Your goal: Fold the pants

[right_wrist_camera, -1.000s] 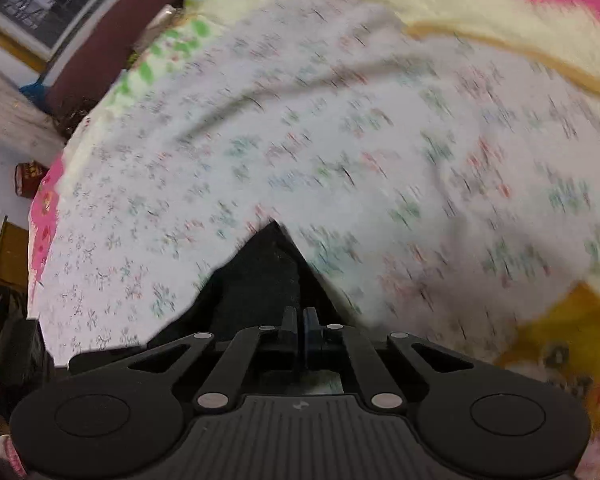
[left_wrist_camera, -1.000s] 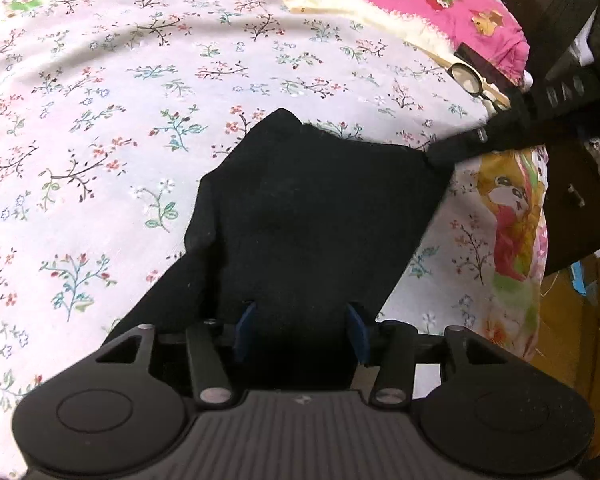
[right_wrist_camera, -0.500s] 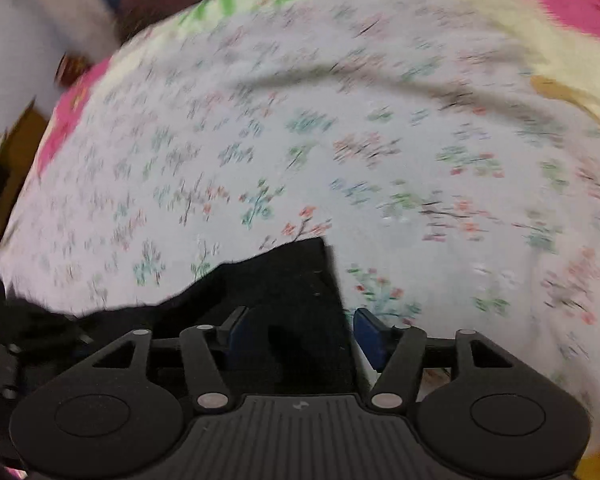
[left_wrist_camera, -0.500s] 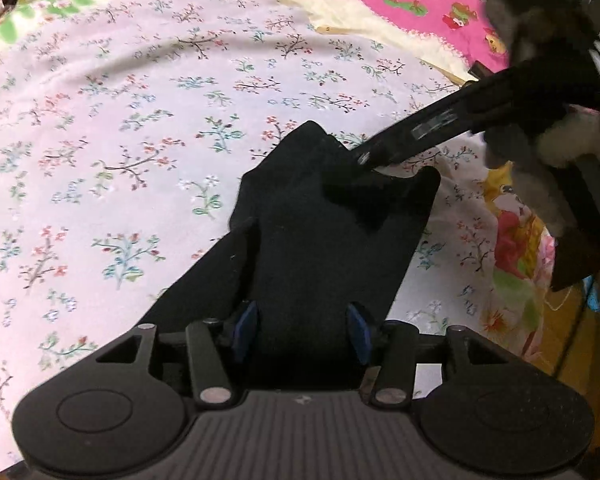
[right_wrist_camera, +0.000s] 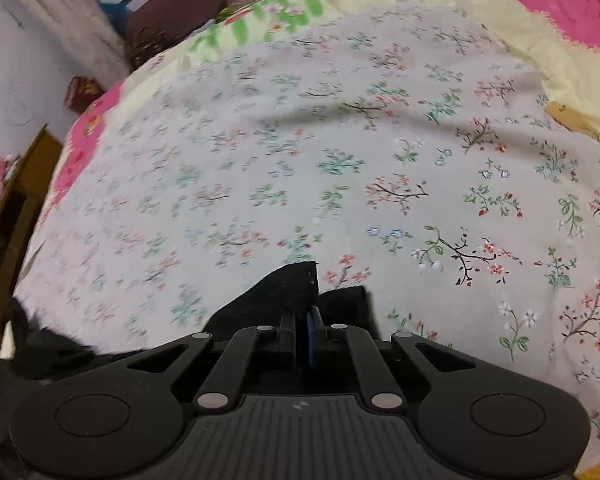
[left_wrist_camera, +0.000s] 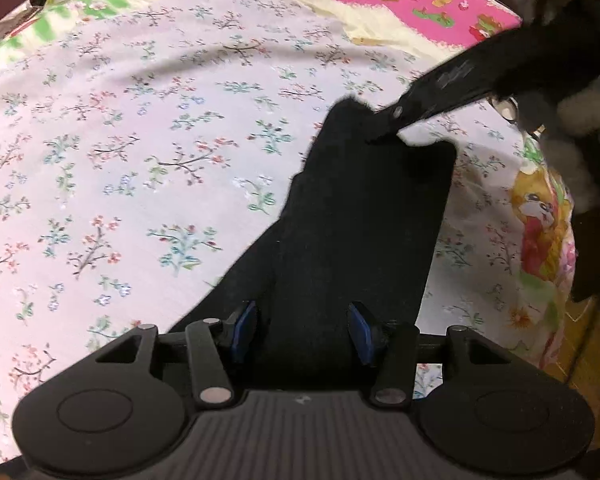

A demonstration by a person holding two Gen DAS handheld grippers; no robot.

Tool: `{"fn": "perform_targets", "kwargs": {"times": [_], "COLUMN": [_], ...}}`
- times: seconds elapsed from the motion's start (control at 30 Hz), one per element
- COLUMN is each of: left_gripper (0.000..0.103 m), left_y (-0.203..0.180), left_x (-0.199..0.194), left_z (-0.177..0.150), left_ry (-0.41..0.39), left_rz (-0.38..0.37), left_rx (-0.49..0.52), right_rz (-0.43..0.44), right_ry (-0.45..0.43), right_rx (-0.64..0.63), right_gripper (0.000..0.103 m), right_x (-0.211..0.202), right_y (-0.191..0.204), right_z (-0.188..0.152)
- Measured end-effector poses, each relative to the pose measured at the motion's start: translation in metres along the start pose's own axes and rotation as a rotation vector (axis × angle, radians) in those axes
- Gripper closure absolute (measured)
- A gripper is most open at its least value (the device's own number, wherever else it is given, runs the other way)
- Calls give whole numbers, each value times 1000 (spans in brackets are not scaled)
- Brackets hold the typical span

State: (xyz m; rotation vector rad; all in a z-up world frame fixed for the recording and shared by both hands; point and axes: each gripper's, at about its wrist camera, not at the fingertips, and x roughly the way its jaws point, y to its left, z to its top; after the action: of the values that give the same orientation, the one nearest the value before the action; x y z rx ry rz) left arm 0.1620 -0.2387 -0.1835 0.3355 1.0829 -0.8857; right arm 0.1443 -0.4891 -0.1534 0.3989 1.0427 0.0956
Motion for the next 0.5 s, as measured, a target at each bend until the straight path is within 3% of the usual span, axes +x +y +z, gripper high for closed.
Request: {"fn": "perform_targets", "kwargs": {"times": [0.07,0.17,0.23,0.27,0.3,0.4,0.5], "left_gripper": [44,44,44,44,44,44,44], "left_y": [3,2,-1,-2,-2,-5,-6], "left_x": [2,3,3,4,5,8,11], "left_z": [-2,-5,-8,-9,-11,-11,-8], "left_ry": [5,3,2,4,10,14,18], "left_rz": [12,18,14,12,8,9,12], "left_rx": [-3,-1,2,4,5,16,17], "right_rz": [-28,-76,-93,-107,-128,-136,-17], "right_ry": [-2,46,43,38,28,50,120], "right_rx": [49,13,-27,-59,-87,-137,-90], "right_gripper": [103,103,90,68,54,51,50], "right_x": [18,33,23,17,12,15,33], "right_y": [-10,-12,-9,-8,-9,-18,-30], "right_z": [-4,-12,-14,-14,-14,-13,-10]}}
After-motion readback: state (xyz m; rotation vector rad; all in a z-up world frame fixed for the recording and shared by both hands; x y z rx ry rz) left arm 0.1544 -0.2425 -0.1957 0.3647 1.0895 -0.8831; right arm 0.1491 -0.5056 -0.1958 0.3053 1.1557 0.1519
